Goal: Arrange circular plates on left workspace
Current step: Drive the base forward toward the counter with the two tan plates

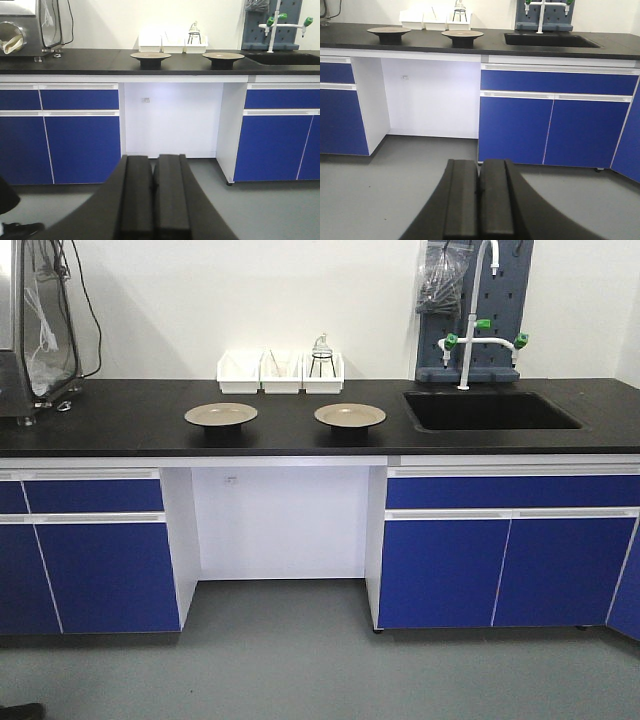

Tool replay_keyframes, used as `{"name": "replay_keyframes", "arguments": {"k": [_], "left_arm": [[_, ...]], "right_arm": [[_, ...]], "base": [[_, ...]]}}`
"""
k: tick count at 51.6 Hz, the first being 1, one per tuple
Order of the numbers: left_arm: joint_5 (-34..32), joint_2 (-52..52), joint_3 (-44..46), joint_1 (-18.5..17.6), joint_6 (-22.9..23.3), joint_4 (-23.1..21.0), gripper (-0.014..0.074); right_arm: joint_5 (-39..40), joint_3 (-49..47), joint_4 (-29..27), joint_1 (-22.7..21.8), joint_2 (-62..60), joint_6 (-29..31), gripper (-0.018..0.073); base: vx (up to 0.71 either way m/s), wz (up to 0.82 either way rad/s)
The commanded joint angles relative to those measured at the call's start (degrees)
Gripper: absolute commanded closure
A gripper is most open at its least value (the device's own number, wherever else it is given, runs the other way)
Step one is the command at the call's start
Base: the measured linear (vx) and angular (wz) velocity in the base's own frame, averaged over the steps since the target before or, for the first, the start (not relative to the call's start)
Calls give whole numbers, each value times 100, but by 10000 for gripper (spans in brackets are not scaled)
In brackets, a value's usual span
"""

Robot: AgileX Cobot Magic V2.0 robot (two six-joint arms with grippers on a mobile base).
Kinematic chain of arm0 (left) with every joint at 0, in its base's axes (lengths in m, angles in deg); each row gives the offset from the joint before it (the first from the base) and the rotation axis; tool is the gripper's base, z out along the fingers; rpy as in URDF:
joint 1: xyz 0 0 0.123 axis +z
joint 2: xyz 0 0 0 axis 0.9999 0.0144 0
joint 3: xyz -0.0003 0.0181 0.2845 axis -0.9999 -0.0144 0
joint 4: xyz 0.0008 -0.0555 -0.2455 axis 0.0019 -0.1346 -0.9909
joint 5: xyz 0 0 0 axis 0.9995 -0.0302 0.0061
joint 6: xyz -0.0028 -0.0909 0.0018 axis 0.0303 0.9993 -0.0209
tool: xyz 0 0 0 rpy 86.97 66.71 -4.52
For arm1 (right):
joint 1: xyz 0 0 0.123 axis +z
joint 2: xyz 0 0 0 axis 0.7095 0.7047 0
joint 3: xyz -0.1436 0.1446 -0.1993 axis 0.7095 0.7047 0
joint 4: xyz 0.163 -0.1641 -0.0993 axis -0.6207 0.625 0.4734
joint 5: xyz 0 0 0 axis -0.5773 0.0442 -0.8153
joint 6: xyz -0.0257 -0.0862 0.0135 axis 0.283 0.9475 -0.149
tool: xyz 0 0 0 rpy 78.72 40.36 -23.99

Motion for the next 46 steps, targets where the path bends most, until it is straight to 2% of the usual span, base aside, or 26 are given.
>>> {"name": "replay_keyframes", "arguments": {"k": [1, 46], "left_arm": [[-495, -89, -117, -29, 54, 3, 594], [-495, -89, -117, -29, 54, 3, 594]], "right_arm": [[473, 121, 91, -23, -77, 11, 561], [473, 121, 91, -23, -77, 11, 561]], "base": [[0, 0], [3, 2]]}}
